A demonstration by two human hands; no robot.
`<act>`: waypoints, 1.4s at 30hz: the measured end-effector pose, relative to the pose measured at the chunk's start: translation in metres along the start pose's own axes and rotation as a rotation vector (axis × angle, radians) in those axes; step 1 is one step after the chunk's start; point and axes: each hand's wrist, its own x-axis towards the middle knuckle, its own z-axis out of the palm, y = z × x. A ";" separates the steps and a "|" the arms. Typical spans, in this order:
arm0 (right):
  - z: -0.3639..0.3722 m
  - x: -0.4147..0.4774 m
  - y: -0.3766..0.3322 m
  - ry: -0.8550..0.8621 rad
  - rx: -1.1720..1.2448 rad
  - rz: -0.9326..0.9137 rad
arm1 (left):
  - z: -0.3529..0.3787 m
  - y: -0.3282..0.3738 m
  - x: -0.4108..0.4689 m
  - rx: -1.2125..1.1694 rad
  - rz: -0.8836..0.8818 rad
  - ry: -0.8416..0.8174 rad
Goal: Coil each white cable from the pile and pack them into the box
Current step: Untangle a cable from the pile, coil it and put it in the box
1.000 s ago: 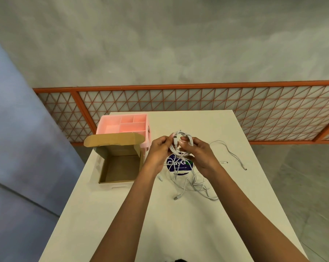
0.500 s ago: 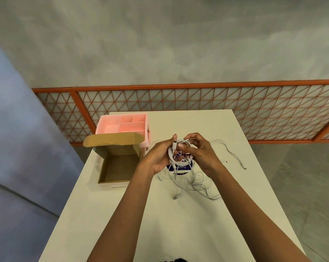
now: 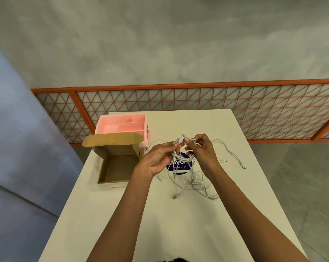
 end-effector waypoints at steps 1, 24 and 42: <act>-0.001 0.000 0.001 -0.023 -0.078 -0.031 | 0.000 0.000 0.000 0.049 0.013 0.022; -0.012 -0.001 0.000 -0.126 -0.709 -0.511 | -0.010 -0.006 0.001 0.465 0.080 0.253; -0.026 0.002 0.034 0.021 -0.020 0.130 | -0.024 -0.048 0.006 0.475 0.294 0.273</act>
